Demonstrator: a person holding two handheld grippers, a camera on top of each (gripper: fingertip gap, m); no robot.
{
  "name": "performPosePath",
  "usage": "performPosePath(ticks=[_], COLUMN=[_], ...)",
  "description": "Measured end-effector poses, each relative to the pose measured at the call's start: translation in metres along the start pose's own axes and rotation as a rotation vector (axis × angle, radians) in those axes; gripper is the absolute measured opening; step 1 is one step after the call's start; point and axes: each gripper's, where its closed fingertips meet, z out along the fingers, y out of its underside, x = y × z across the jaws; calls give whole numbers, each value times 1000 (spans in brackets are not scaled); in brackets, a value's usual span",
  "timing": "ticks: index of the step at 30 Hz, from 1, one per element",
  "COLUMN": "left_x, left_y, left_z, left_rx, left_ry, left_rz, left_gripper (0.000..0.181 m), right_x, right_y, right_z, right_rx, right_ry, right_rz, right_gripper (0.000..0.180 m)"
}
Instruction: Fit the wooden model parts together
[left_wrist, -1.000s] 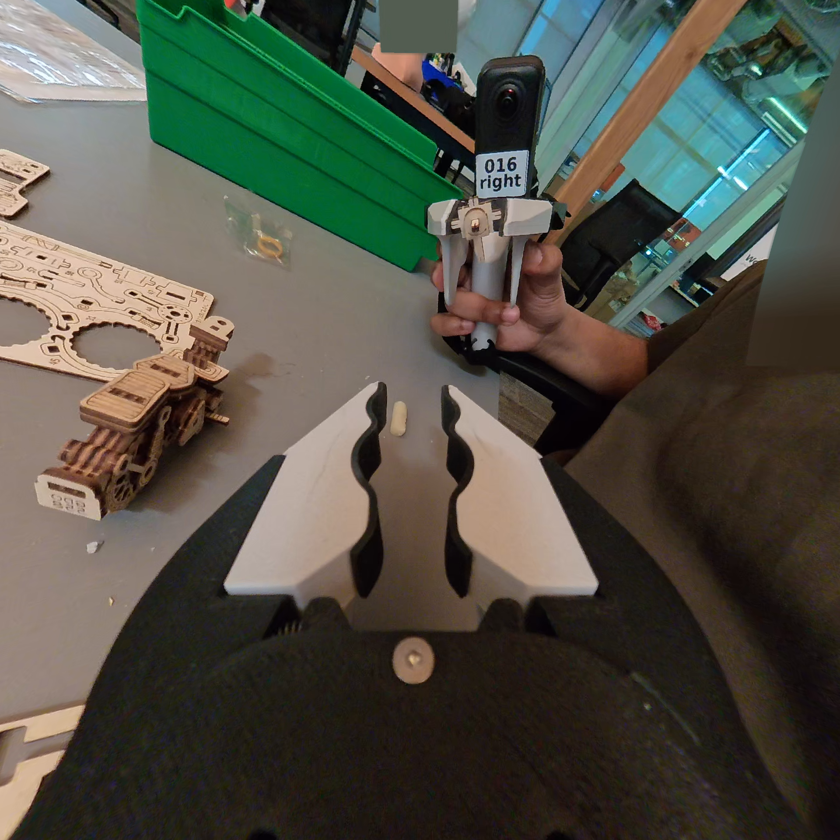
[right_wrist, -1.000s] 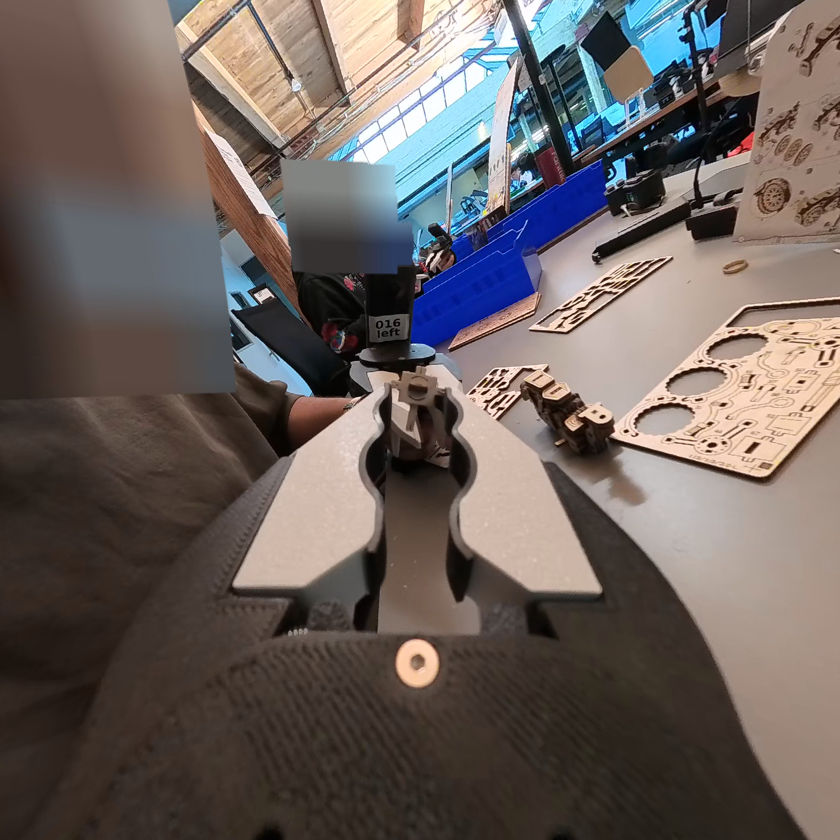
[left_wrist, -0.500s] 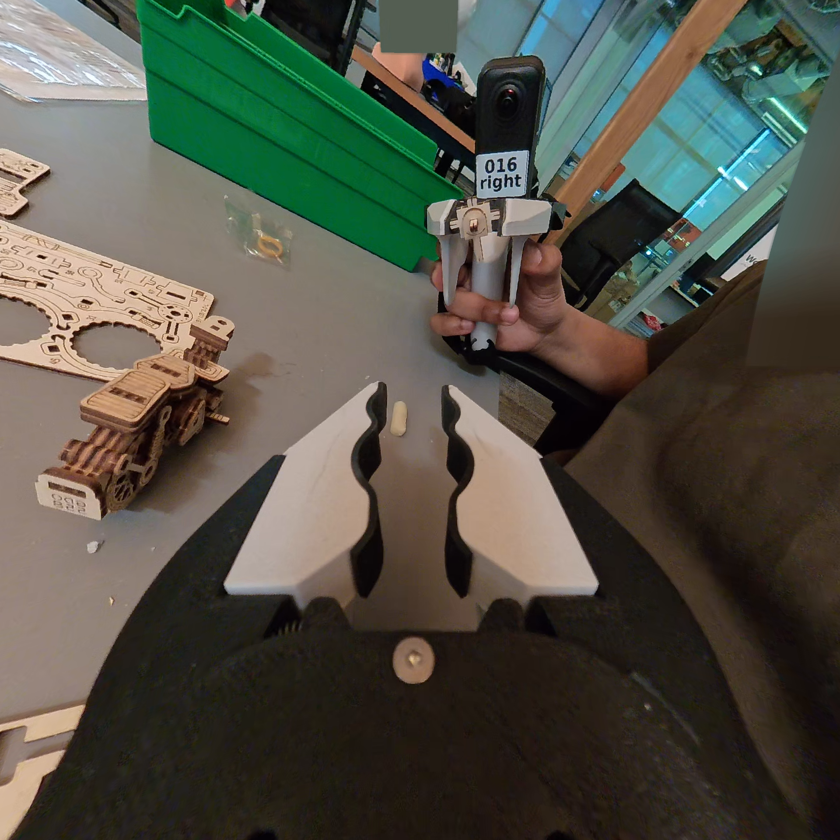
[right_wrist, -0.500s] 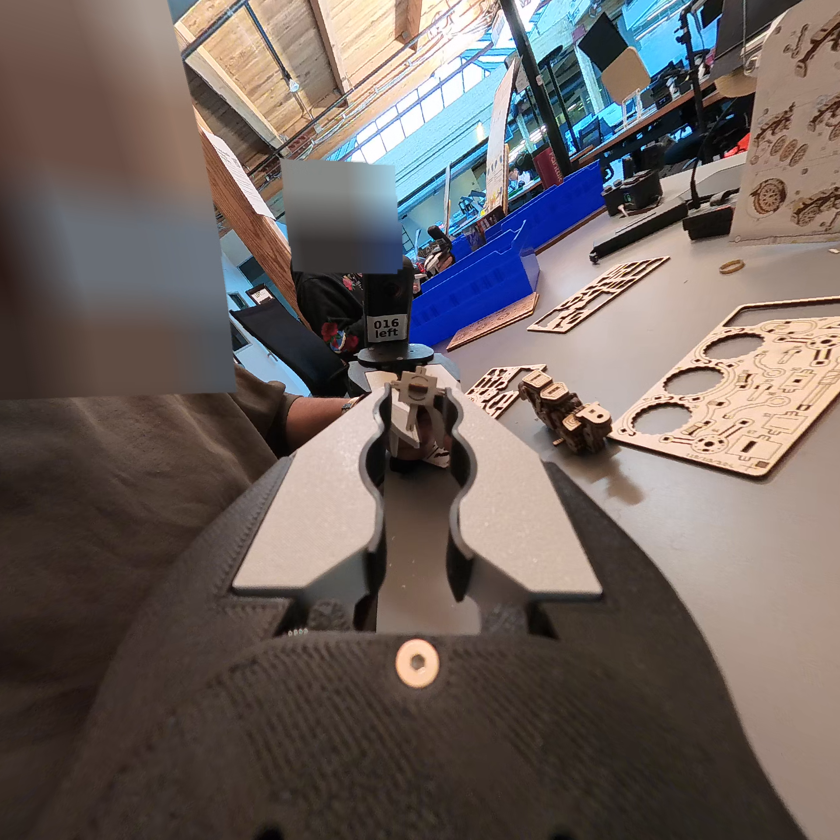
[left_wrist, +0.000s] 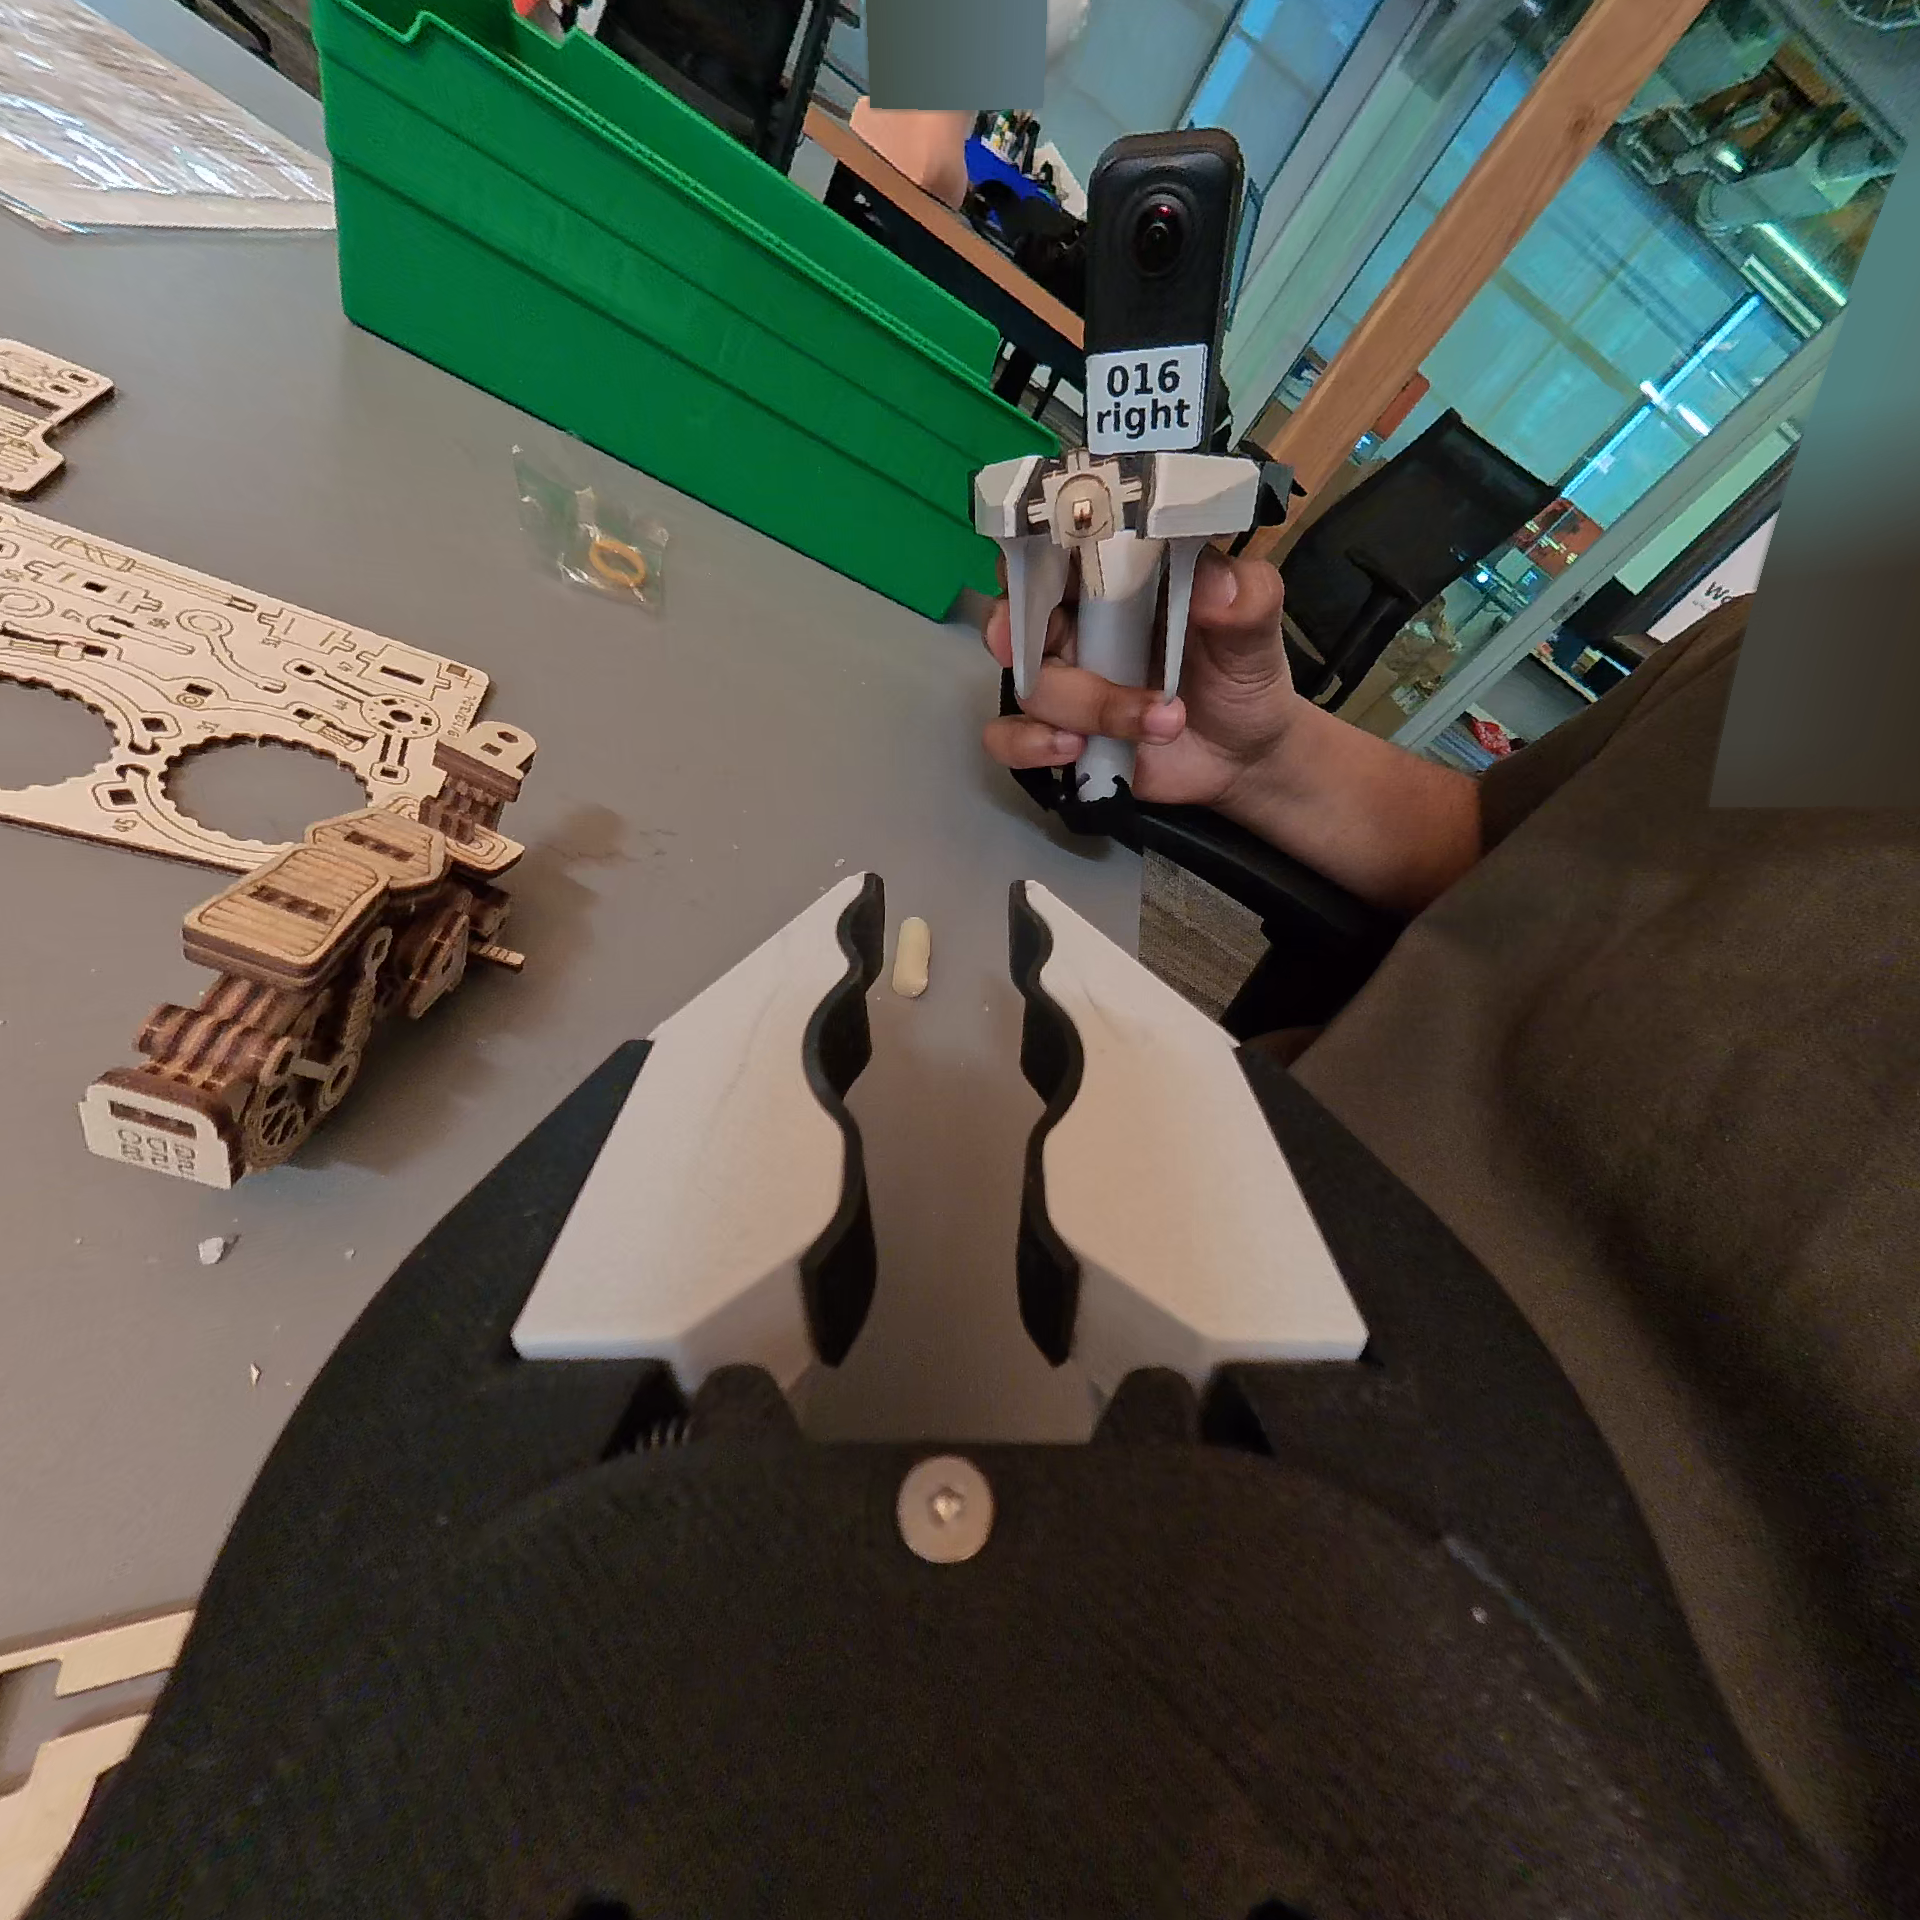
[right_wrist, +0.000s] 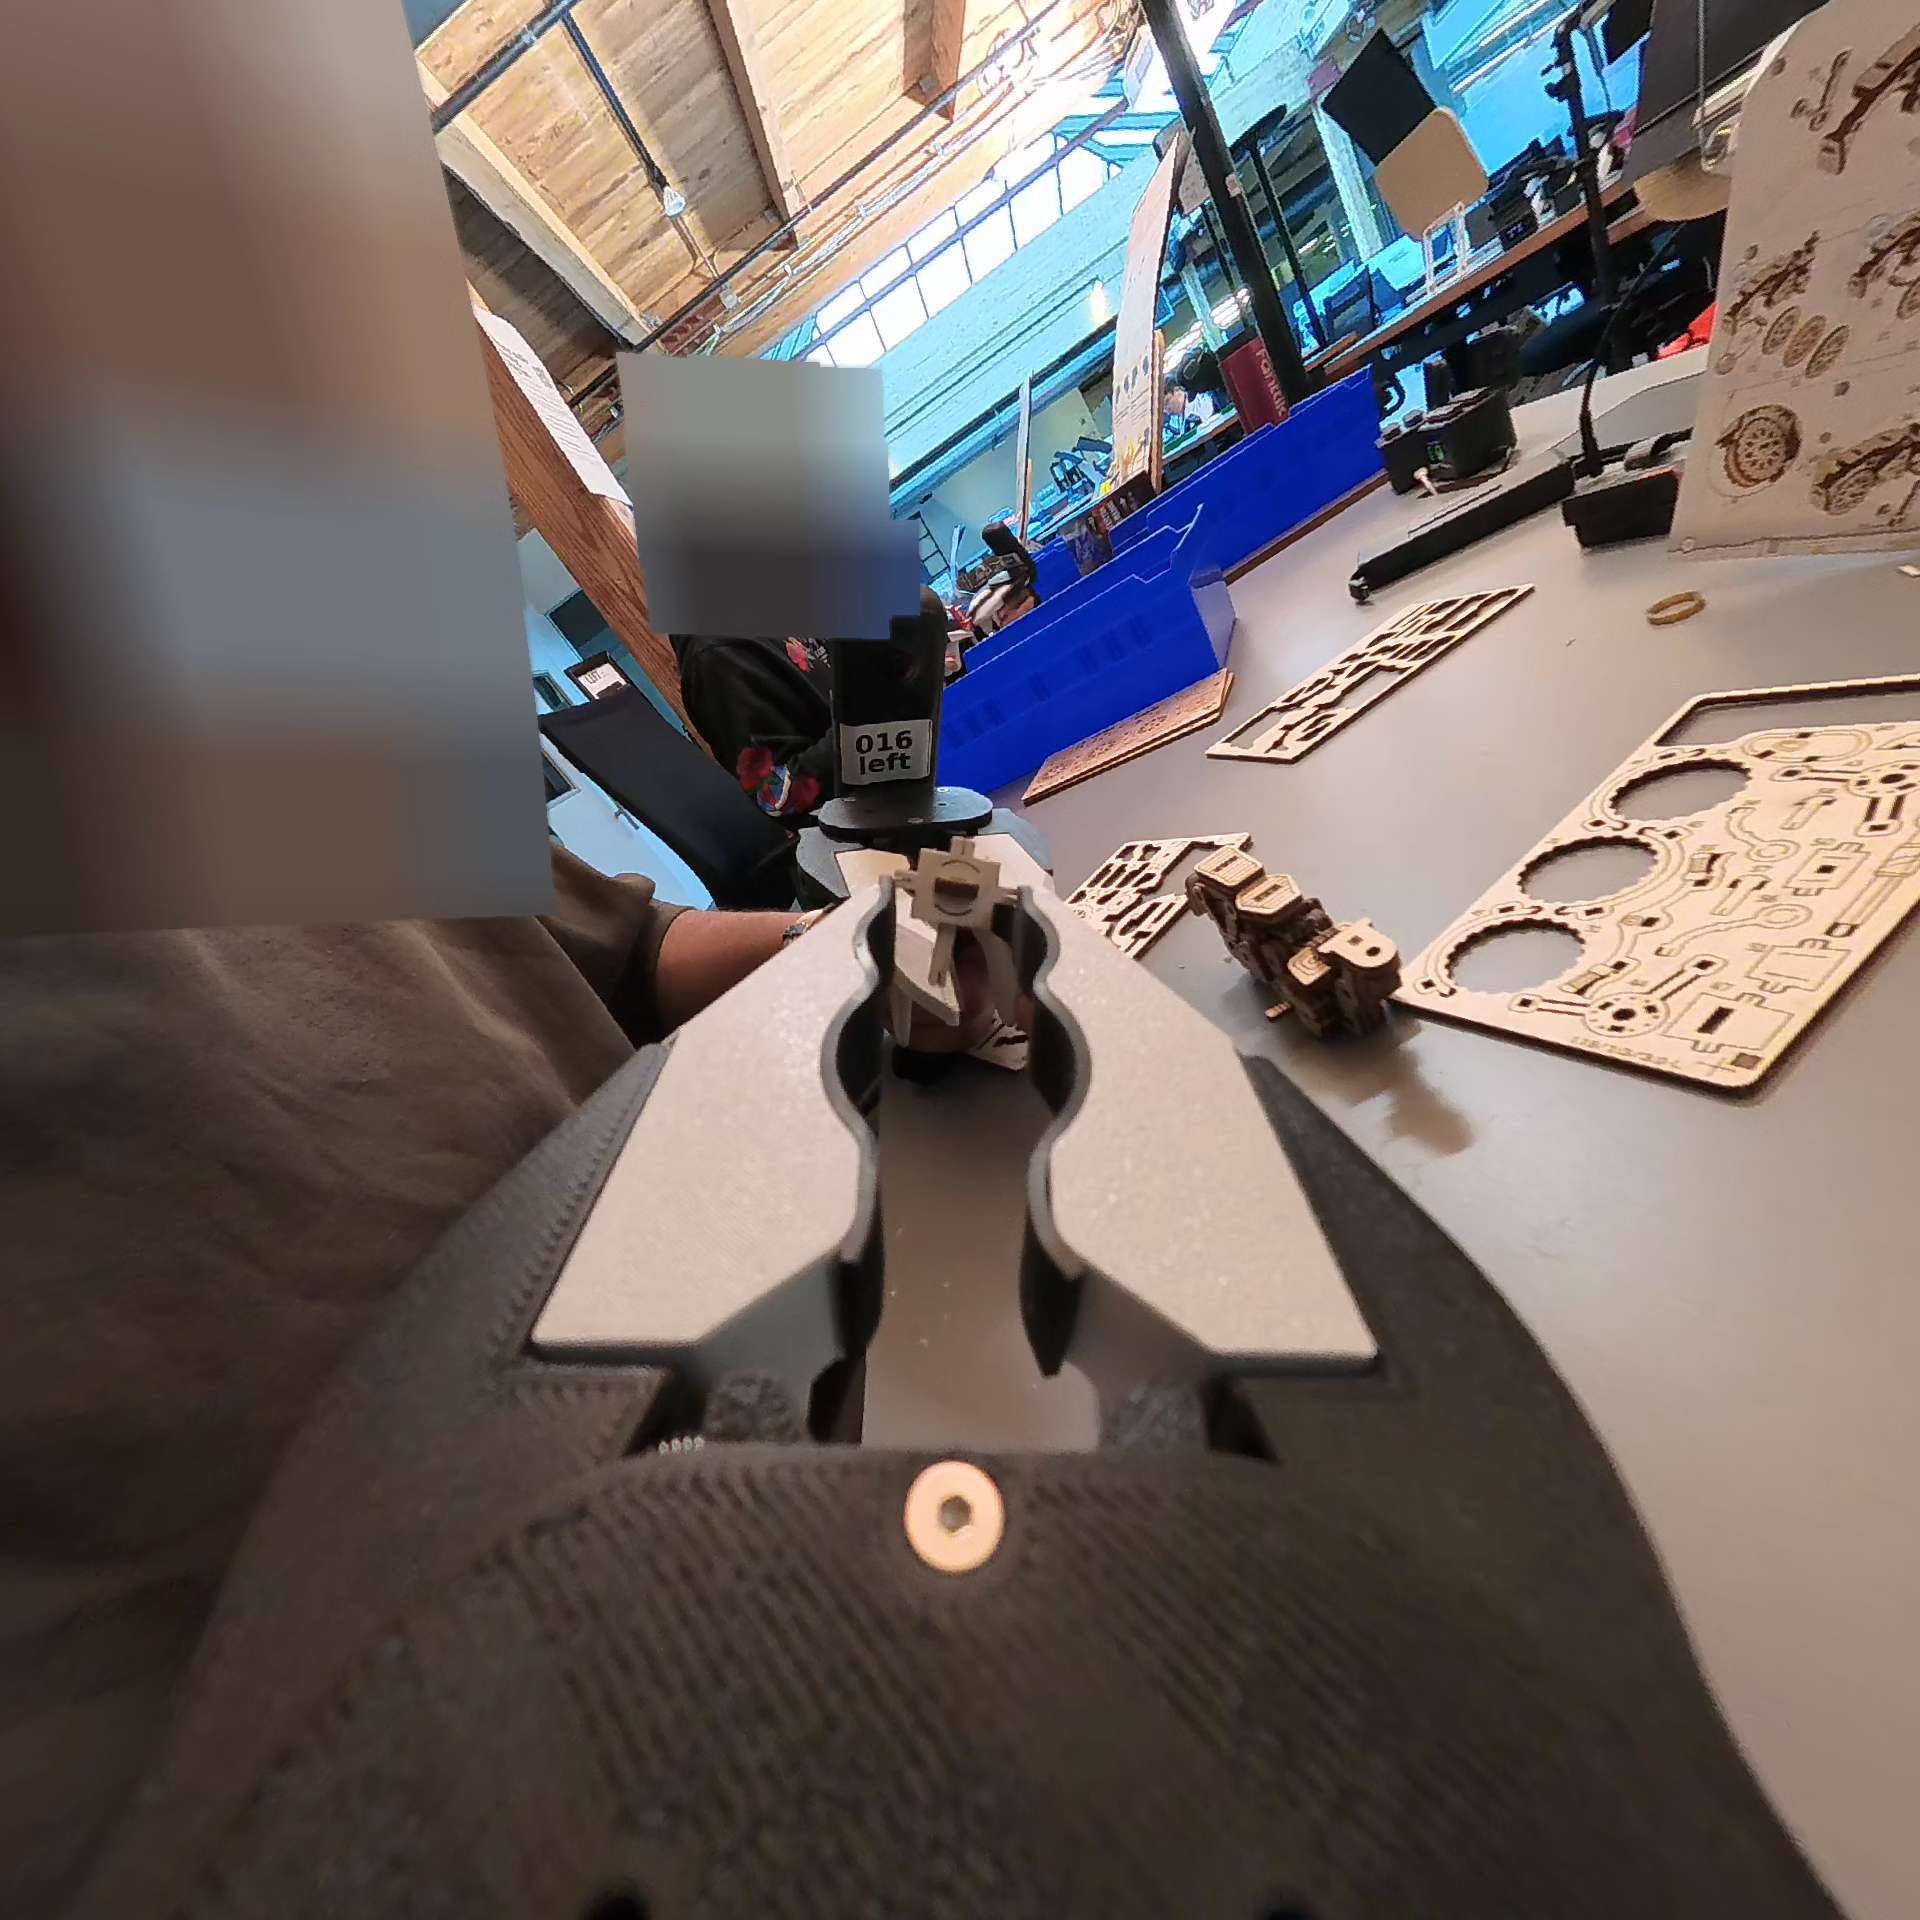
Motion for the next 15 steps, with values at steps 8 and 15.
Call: performPosePath(ticks=[8, 15], left_x=[0, 0], left_y=[0, 0], left_z=[0, 0], left_rx=[0, 0], left_ry=[0, 2], left_rz=[1, -4], left_gripper=[22, 22], right_x=[-2, -7], right_y=[-6, -40], right_z=[-2, -25], right_rx=[42, 280], right_ry=[-34, -171], right_rz=[40, 206], right_gripper=[20, 19])
